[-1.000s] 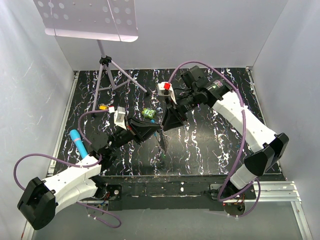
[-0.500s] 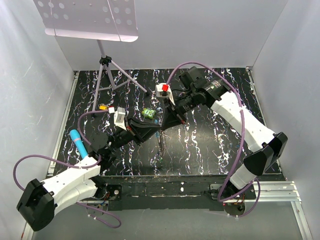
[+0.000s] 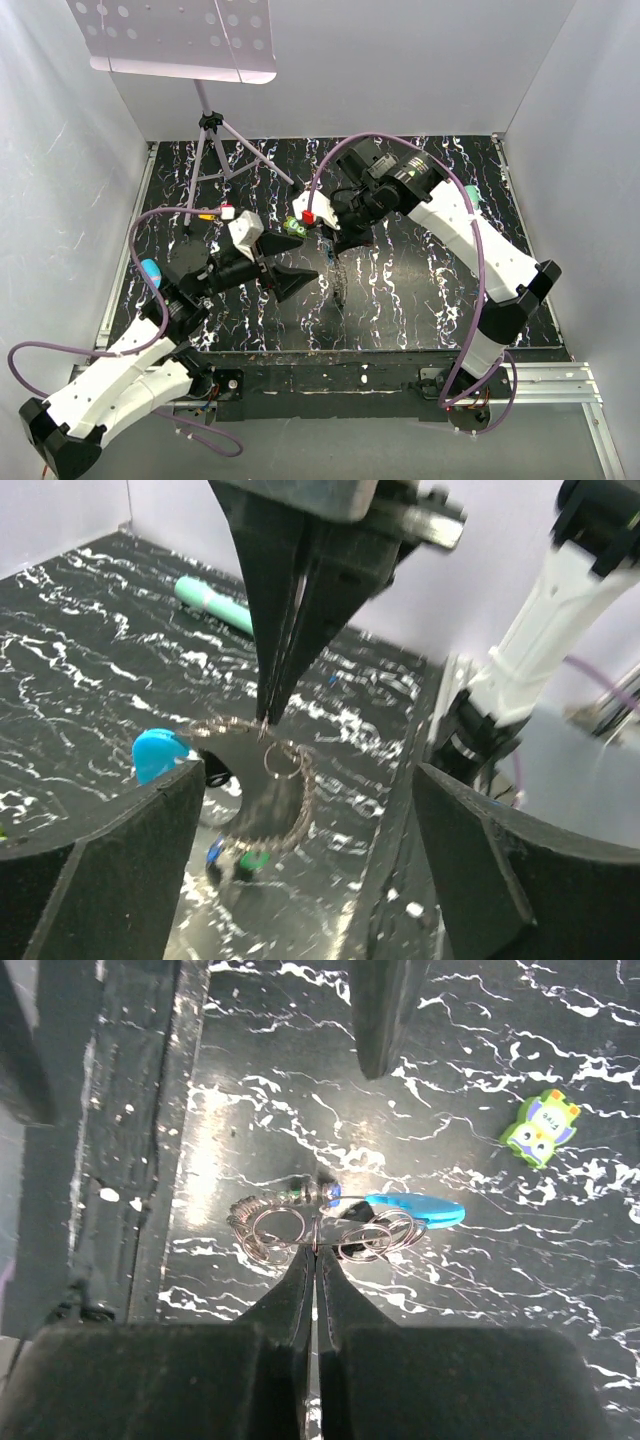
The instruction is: Put the keys on the keyring
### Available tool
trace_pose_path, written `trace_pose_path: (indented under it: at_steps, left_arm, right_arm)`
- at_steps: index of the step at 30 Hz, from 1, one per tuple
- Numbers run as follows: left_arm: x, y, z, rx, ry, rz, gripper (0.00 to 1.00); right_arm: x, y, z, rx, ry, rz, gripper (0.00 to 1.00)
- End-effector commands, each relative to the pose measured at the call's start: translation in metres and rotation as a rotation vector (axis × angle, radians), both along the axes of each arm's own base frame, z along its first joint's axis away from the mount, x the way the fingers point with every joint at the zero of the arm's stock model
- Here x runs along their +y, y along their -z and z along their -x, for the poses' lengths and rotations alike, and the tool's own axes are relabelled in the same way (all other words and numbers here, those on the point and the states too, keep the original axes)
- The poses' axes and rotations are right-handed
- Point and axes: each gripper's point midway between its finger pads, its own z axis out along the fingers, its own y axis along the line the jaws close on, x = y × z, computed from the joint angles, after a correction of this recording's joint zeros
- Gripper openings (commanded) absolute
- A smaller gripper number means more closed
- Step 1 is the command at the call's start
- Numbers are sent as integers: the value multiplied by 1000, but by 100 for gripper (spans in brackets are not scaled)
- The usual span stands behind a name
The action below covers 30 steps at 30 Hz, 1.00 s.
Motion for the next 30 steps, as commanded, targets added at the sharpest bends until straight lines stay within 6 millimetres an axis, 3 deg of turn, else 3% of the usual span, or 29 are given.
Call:
trace_pose_path:
  at_steps: [1,7,12,19,30]
  left_arm:
    - [-3,41,-5,-81,58,-211,80]
    - [-12,19,-22,-363,31,-149,73]
    - [-14,8,-33,-448,-27,-80,67]
    - [-27,14,-36,-415,25,-62,44]
    - [-38,18,-39,-385,66,-57,35]
  right_arm:
    - [-36,-2,13,-21,-36,143,1]
    - [-31,-3,17,-2,-50,126,1]
    - [-28,-6,23,28,-62,105,1]
    - [-24,-9,26,45,-69,81,1]
    - [-21,-11,29,60,-75,64,1]
